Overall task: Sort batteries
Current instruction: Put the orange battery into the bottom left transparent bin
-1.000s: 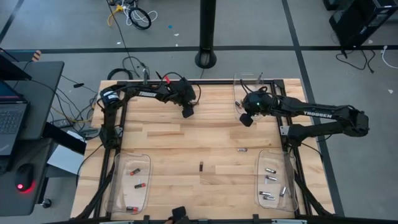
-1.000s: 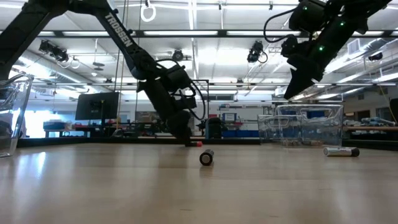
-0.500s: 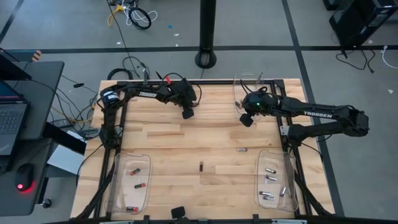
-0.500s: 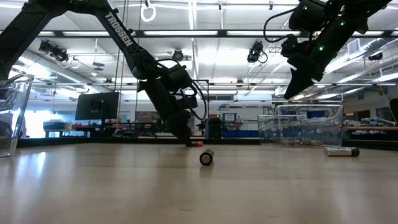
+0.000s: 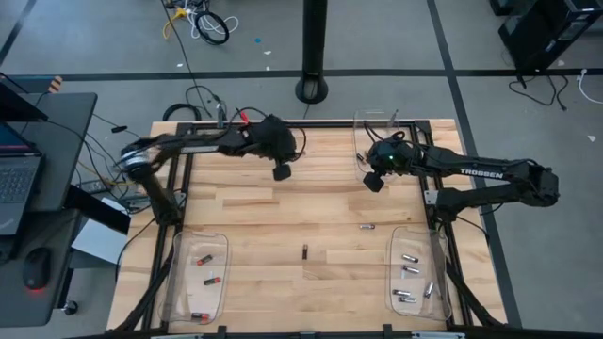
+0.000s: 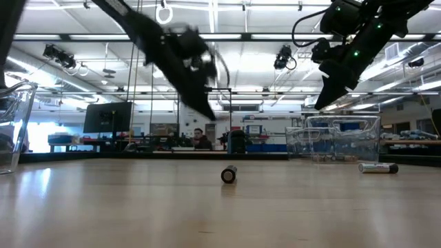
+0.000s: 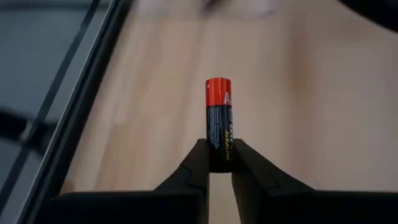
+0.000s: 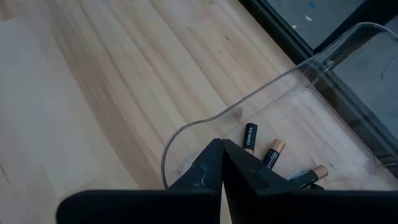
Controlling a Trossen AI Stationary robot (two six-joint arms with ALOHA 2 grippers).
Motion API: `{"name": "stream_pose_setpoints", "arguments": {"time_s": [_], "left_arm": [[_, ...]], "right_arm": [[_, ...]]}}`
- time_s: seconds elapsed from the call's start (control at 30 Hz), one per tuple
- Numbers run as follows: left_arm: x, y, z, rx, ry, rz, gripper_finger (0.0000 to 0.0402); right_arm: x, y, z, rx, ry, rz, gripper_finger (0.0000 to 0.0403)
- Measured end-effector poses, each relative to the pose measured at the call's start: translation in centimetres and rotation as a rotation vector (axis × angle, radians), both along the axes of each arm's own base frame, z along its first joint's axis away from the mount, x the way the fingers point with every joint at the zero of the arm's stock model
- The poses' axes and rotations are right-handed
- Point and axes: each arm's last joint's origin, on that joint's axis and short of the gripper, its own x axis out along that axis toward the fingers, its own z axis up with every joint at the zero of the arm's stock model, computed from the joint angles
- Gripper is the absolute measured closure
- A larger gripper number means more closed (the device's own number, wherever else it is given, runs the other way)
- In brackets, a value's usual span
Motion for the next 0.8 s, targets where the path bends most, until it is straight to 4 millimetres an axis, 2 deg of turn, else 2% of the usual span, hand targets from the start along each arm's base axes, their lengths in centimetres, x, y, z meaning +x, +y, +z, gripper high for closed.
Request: {"name": "stream_pose_setpoints", "arguments": {"time_s": [0.1,0.23,0.37,0.5,0.6,0.8], "left_arm": [[-1.1,-4.0,3.7,0.003,-0.029,-0.075,0.0358],[-3.8,-9.7,7.4,-0.005,-0.029,-0.103,0.0358],[-6.7,-14.6,9.7,-0.034,-0.036,-0.108,0.0358],[-9.0,-18.2,10.1,-0.035,0.023,-0.119,0.0358],[-10.3,-20.3,9.5,-0.058,0.107,-0.119,0.0358],[-13.1,-23.9,8.0,-0.226,0.330,-0.053,0.0358]], "right_arm": [[0.0,0.0,0.0,0.000,0.001,0.000,0.0379],[0.0,0.0,0.0,-0.002,0.003,0.005,0.0387],[0.0,0.0,0.0,-0.004,0.004,0.008,0.0390],[0.0,0.0,0.0,-0.004,-0.001,0.006,0.0382],[0.1,0.0,0.0,-0.001,-0.007,0.001,0.0382],[0.1,0.0,0.1,-0.004,-0.018,0.000,0.0391]]}}
